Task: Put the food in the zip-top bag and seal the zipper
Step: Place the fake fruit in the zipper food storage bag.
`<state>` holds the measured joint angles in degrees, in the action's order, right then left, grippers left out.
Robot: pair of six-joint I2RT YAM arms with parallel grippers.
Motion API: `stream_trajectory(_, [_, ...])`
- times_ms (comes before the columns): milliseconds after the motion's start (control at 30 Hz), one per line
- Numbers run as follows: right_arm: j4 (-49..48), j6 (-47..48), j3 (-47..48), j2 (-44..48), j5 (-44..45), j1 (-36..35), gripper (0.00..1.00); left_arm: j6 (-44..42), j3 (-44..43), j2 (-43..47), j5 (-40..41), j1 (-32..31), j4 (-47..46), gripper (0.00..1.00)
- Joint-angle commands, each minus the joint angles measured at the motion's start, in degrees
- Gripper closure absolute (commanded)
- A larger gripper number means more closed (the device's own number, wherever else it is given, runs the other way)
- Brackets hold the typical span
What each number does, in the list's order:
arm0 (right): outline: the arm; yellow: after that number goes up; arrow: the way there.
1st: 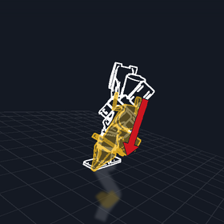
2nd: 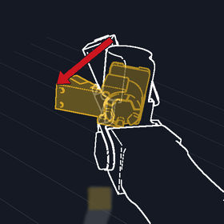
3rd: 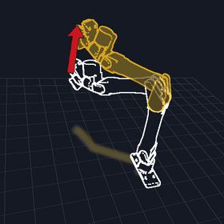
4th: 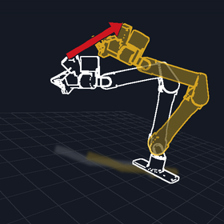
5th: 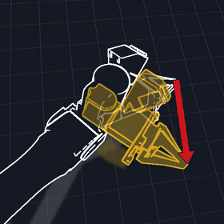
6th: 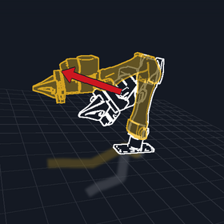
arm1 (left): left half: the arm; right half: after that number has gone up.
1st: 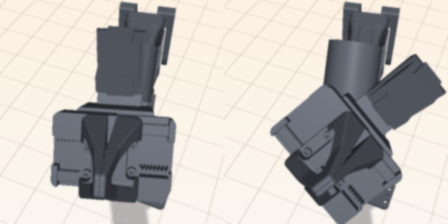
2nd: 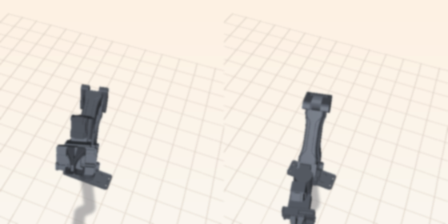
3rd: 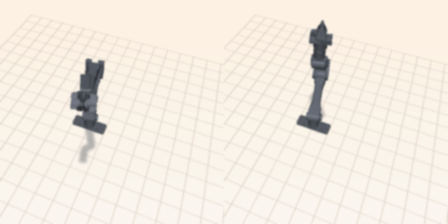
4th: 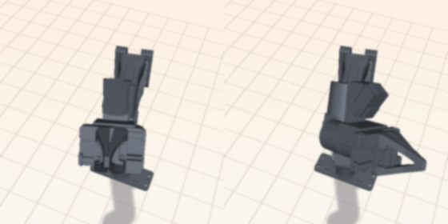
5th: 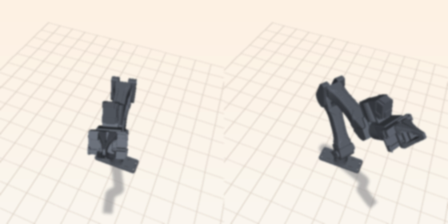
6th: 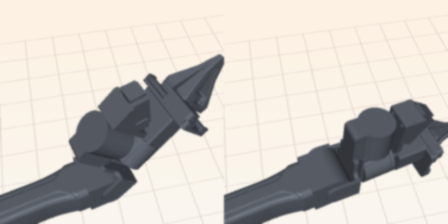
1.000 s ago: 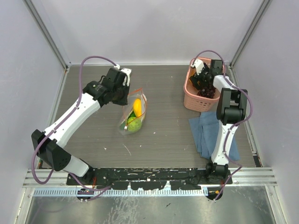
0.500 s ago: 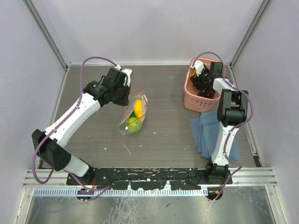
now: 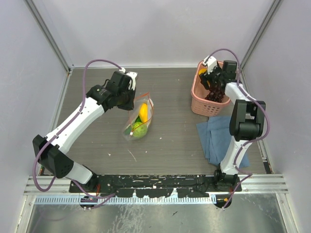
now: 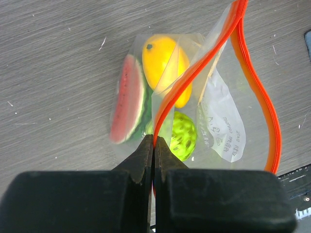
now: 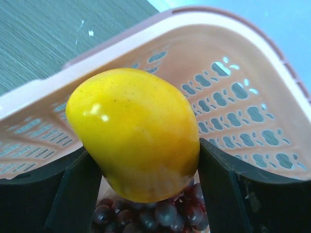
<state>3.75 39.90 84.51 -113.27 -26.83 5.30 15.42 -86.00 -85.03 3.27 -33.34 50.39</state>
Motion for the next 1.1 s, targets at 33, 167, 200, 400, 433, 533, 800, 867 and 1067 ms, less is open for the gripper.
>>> stream_trajectory(33, [-7.54,-8.68,-2.74,7.45,-1.38,-0.2,0.52,-0.24,-0.1,3.15,-0.84,0.3,-2.55,1.0])
stream_trajectory(167, [-12.86,-14.92,-6.9,10.78,-1.5,-0.2,0.52,-0.24,0.04,3.81,-0.68,0.34,-2.75,1.0])
stream_trajectory(200, [-14.07,-16.45,-8.08,11.99,-1.13,-0.2,0.52,-0.26,0.04,3.9,-0.57,0.3,-2.75,1.0])
stream_trajectory(400, [-18.36,-24.15,-13.84,18.97,2.43,-0.67,0.53,-0.29,0.07,4.4,-0.49,0.33,-2.89,1.0])
stream_trajectory(433, [-18.98,-25.24,-14.92,20.24,3.16,-0.72,0.53,-0.3,0.04,4.48,-0.46,0.3,-2.85,1.0])
stream_trajectory(533, [-20.32,-28.32,-17.99,24.31,5.09,-1.05,0.54,-0.25,0.12,4.69,-0.69,0.3,-2.86,1.0])
stream_trajectory(800, [-21.07,-34.33,-23.67,34.93,5.85,-5.51,0.55,-0.46,0.08,5.13,-0.8,0.3,-2.9,1.0])
stream_trajectory(867, [-20.72,-34.01,-25.15,37.9,6.18,-8.65,0.55,-0.63,-0.03,5.07,-0.69,0.3,-2.78,1.0])
stream_trajectory(1067, [-22.46,-35.78,-28.65,43.23,8.36,-19.05,0.55,-0.94,-0.28,4.78,-0.4,0.27,-2.25,1.0])
